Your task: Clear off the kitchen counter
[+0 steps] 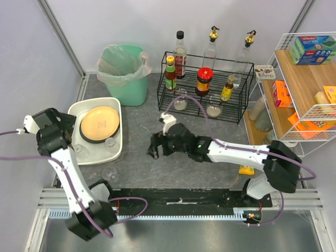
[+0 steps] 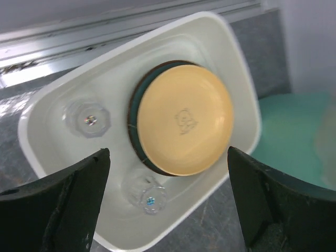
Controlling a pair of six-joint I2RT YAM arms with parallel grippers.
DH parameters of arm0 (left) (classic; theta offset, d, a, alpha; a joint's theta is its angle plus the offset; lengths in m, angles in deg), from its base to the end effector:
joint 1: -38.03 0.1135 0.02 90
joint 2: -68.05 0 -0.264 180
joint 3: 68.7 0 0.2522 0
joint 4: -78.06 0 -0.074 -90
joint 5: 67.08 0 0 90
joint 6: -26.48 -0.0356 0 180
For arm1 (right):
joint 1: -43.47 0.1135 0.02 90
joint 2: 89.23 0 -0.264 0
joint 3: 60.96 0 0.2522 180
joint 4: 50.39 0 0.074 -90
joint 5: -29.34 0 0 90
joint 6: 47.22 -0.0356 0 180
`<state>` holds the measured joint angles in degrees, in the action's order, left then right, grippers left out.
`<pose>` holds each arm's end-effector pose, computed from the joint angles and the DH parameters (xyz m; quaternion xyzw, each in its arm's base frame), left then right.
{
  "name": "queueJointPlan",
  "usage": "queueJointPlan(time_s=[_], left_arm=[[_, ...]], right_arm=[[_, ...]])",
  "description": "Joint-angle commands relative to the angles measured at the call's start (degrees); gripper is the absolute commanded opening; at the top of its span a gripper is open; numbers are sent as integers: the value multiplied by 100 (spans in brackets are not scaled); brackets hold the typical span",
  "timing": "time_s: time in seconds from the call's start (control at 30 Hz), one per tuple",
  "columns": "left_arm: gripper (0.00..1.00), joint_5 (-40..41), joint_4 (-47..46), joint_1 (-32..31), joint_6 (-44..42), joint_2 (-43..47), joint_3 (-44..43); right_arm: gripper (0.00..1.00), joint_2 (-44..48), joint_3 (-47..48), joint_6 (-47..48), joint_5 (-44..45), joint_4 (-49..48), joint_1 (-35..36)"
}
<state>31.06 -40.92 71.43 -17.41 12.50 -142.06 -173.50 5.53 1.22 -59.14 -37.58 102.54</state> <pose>0.1562 0.1090 0.3335 -0.6071 0.6858 0.0209 0.4008 0.1695 0.2810 0.2434 -0.1257 0.8594 0.3740 0.3253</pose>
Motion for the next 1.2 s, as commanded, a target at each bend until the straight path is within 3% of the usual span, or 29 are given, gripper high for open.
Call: queueJointPlan(time_s=[0.0,0.2,0.3,0.67,1.17], left_arm=[[96,-1286,-778,34,-1067,1079,-237],[96,-3290,-1018,34,-1561,1100,-491],[96,-3679,-930,34,-1640,959,-518],[96,-3873,-938,34,-1851,967,-492],[96,-3917,-1079,34,-1666,1002,-439]], right_arm=[[98,-720,921,465,173,-327,570],[98,-1828,1968,359,497,-388,1264],[96,-2224,2337,298,551,-380,1502],[78,-3367,3261,-115,191,-529,1766],[61,-3992,3877,-63,841,-125,1757]])
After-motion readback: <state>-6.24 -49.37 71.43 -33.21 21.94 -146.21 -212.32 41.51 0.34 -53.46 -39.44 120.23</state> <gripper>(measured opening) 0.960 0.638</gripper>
